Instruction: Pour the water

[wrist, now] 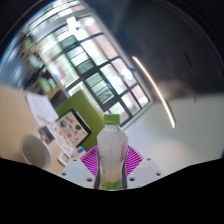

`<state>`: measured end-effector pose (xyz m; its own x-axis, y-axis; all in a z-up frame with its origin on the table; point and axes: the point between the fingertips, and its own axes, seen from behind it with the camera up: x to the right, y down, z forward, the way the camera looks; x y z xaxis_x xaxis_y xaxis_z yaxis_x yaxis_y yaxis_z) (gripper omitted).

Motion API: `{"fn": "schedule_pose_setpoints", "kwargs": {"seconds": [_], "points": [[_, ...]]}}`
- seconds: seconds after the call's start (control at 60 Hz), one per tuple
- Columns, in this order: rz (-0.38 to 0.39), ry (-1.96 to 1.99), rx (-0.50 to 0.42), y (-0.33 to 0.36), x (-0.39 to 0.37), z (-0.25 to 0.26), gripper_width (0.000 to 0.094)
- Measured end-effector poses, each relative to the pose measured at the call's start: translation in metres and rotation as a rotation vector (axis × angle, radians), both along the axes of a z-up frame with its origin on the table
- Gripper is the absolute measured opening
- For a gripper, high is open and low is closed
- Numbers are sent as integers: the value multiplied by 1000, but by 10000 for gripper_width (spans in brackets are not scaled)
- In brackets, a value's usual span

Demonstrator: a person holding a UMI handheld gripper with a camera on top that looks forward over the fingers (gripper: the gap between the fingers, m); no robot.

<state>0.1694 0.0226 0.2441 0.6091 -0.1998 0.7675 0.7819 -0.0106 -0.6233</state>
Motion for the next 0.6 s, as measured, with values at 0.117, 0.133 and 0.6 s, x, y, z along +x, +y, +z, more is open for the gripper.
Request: {"fn": "schedule_pose_setpoints", "kwargs": {"seconds": [0.117,0.133,0.6], "points": [[144,675,-5,7,16,-40,300],[144,760,-18,-3,11,-46,300],[131,970,-122,14,28,-133,332]]}}
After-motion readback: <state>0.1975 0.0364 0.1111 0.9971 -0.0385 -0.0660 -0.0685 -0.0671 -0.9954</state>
